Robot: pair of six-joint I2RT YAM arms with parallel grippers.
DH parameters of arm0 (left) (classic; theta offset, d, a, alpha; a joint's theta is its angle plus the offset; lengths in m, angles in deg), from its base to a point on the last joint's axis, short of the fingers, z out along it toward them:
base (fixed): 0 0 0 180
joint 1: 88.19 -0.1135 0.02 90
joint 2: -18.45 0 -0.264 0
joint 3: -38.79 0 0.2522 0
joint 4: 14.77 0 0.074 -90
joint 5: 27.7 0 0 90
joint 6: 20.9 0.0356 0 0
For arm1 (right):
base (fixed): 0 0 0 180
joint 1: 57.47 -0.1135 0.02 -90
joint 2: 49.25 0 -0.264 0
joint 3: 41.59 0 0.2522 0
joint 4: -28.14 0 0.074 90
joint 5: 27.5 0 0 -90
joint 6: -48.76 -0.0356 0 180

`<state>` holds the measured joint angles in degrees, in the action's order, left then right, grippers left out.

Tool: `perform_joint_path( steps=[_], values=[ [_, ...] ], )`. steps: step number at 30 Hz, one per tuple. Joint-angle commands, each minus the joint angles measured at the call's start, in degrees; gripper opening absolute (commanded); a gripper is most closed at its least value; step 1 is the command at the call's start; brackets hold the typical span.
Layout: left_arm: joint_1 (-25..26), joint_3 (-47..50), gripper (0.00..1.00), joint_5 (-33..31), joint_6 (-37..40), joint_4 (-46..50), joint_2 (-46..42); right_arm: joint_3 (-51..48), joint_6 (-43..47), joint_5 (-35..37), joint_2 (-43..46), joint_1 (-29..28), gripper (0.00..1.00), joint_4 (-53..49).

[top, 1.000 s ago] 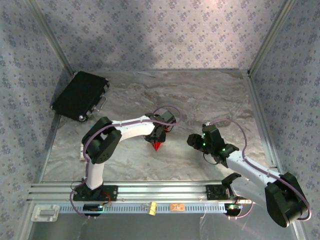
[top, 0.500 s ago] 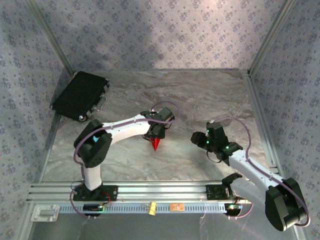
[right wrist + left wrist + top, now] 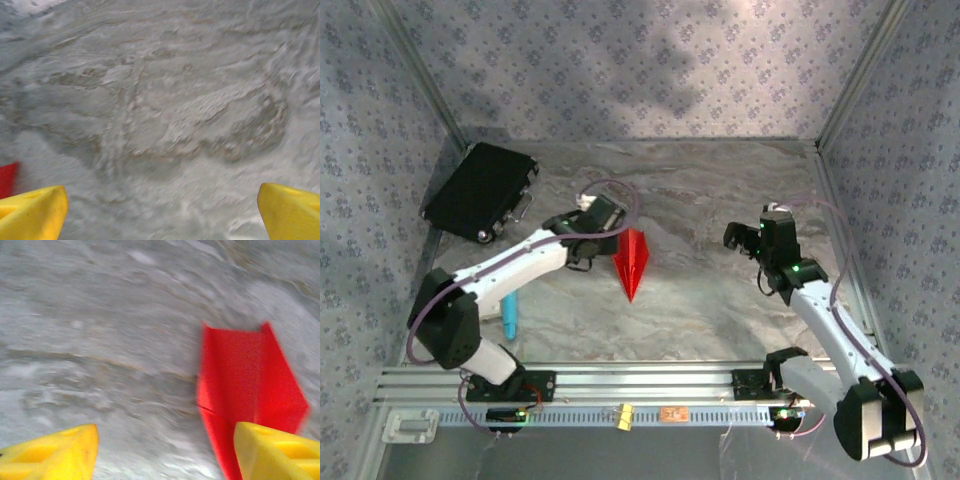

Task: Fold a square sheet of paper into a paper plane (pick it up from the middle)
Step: Move the paper plane to the center of the table, then reset both arms

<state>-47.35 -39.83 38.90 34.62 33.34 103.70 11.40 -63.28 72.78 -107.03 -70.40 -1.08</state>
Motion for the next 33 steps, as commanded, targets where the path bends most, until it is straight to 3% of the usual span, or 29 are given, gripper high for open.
perform_joint_path(
  steps=[1,3,7,10,12,16,20,22,23,26,30,33],
  values=[
    [-5.9,4.8,0.77,-2.6,8.8,-5.9,-5.0,-2.6,15.3,9.8,-6.2,0.4,0.99,8.9],
    [-11.0,7.3,0.79,-1.9,10.9,-8.4,-7.1,-2.0,17.9,13.0,-11.0,1.1,0.99,11.6],
    [-18.9,13.3,0.83,-4.3,16.2,-17.3,-10.7,-3.3,20.4,12.0,-18.1,3.3,0.99,22.2],
    [-23.4,16.9,0.86,-4.6,21.4,-24.3,-11.3,-7.1,22.6,8.7,-21.4,4.7,0.99,34.0],
    [-26.4,19.9,0.87,-1.8,23.2,-31.0,-11.4,-11.3,27.9,0.8,-22.8,5.9,0.99,43.9],
    [-30.0,26.5,0.88,1.3,28.5,-44.7,-11.3,-15.7,29.8,-10.5,-21.9,10.7,0.99,53.2],
    [-31.8,33.5,0.89,7.4,32.5,-59.1,-9.7,-17.0,26.6,-14.7,-26.0,14.6,0.98,58.7],
    [-31.9,31.2,0.87,9.0,34.5,-54.9,-8.6,-19.0,25.9,-14.0,-30.2,14.7,0.96,67.1],
    [-32.0,31.5,0.87,9.7,35.2,-56.0,-8.3,-17.7,25.6,-13.3,-28.8,15.0,0.97,61.6],
    [-32.2,33.1,0.87,10.7,38.2,-59.2,-8.0,-16.1,23.4,-10.1,-28.9,15.7,0.97,59.1],
    [-33.6,36.1,0.87,13.0,38.0,-63.3,-7.4,-16.6,23.5,-6.7,-29.3,14.6,0.99,61.0],
    [-35.3,39.6,0.88,17.4,39.6,-71.5,-5.4,-16.7,23.2,-5.7,-29.2,14.4,0.99,60.7]
  ],
)
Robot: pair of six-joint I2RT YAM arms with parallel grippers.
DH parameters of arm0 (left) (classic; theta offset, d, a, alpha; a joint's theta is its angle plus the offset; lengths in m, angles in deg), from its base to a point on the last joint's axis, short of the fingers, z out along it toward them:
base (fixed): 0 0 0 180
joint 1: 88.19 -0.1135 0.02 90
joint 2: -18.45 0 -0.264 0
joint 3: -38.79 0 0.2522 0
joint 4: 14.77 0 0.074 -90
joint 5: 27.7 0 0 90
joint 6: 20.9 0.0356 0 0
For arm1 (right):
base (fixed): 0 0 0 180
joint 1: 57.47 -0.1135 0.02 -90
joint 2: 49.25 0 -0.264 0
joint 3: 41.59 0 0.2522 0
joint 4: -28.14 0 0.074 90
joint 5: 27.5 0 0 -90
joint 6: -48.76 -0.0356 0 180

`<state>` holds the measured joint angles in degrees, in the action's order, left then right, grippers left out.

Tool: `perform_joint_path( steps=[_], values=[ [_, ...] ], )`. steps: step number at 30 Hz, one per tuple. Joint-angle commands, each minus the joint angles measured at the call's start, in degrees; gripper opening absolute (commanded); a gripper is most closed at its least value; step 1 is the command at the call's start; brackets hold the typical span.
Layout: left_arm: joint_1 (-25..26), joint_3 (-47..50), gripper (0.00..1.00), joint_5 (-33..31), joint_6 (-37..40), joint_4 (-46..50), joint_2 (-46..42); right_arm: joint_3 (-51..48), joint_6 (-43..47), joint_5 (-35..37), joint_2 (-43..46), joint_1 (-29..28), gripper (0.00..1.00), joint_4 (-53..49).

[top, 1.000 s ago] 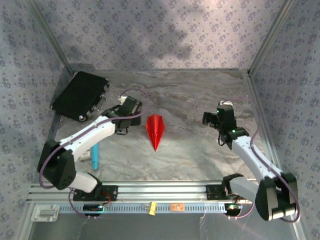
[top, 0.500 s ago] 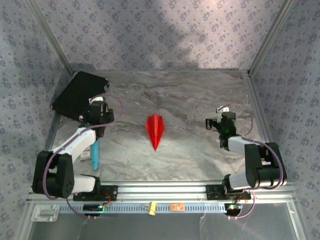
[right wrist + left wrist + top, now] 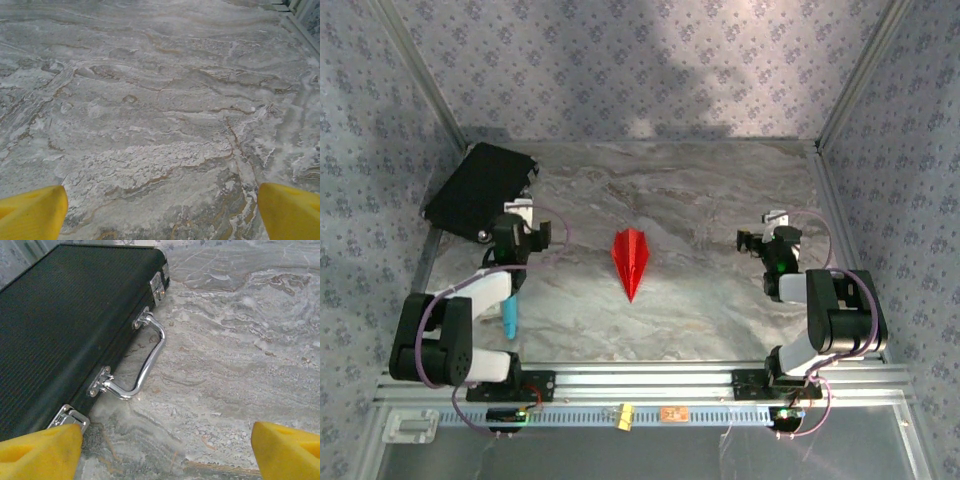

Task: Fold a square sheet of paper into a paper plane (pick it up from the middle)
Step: Reset both arms

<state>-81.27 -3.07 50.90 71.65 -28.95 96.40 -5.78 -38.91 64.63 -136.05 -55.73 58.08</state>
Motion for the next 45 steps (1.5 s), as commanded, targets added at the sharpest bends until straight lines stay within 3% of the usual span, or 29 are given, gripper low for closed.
perform_joint_path(
  steps=[1,7,9,10,11,13,14,15,45],
  values=[
    [-2.1,3.9,0.88,8.2,2.9,-11.3,2.5,0.4,-1.2,2.5,-0.3,-0.3,0.99,2.2],
    [-7.2,6.5,0.88,15.9,-0.5,-18.4,5.6,0.5,-1.2,2.3,-0.2,-0.2,0.99,1.9],
    [-7.6,9.1,0.88,15.0,-1.5,-29.2,10.6,0.5,-1.2,2.3,-0.1,-0.2,0.99,1.9],
    [-7.8,9.0,0.89,12.9,-2.8,-29.2,10.7,0.4,-1.2,2.4,-0.1,-0.2,0.99,2.0],
    [-8.5,7.2,0.89,11.4,-4.1,-22.5,8.7,0.5,-1.2,2.3,-0.2,-0.1,0.99,1.8],
    [-9.0,5.3,0.9,8.1,-5.7,-21.7,10.5,0.5,-1.2,2.3,-0.1,-0.2,0.99,1.8],
    [-9.0,5.0,0.92,8.4,-5.6,-19.2,9.6,0.5,-1.2,2.3,-0.2,-0.2,0.99,1.8],
    [-8.8,4.9,0.99,8.1,-5.5,-19.6,10.0,0.5,-1.2,2.2,-0.1,-0.2,0.99,1.8],
    [-7.4,4.3,1.0,7.3,-4.1,-18.7,10.1,0.5,-1.2,2.3,-0.1,-0.2,0.99,1.8]
  ],
)
